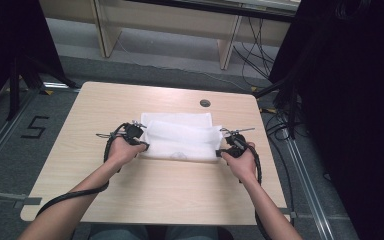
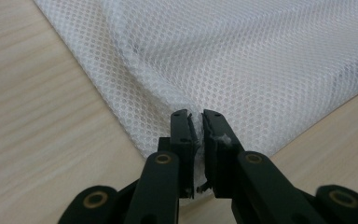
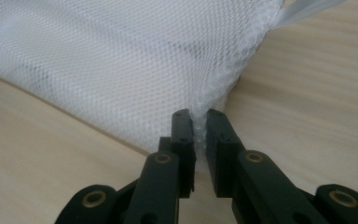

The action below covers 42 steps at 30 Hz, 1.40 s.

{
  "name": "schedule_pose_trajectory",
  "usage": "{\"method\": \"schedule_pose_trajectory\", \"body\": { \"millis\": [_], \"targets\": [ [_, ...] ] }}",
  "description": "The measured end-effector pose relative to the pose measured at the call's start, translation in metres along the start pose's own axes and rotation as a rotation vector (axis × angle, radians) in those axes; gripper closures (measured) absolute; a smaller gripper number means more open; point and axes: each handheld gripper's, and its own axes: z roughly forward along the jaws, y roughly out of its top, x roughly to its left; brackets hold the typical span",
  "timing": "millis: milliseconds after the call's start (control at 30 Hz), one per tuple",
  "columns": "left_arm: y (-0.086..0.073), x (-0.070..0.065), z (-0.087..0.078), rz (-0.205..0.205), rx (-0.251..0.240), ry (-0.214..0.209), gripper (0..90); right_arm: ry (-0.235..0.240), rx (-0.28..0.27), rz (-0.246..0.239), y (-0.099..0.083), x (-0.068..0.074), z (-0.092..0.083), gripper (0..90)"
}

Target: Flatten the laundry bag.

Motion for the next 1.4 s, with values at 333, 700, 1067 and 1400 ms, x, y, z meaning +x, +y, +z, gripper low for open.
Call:
{"method": "schedule_pose_trajectory", "body": {
  "millis": [333, 700, 1067, 1400],
  "targets": [
    [-0.031, -0.006, -0.025, 0.059, 0.021, -0.020, 82.6, 0.115, 0.057, 0.021, -0.018, 0.022, -0.011, 82.9],
    [-0.057, -0.011, -0.045, 0.110, 0.014, -0.034, 80.1, 0.141, 0.070, 0.009, -0.027, 0.034, -0.028, 74.8],
    [-0.060, -0.006, -0.053, 0.117, -0.003, 0.006, 74.8, 0.048, -0.051, 0.057, 0.017, 0.021, -0.049, 67.3],
    [-0.045, -0.033, -0.059, 0.172, -0.074, -0.041, 64.8, 0.027, -0.007, 0.007, 0.040, 0.016, -0.012, 62.7]
  ]
}}
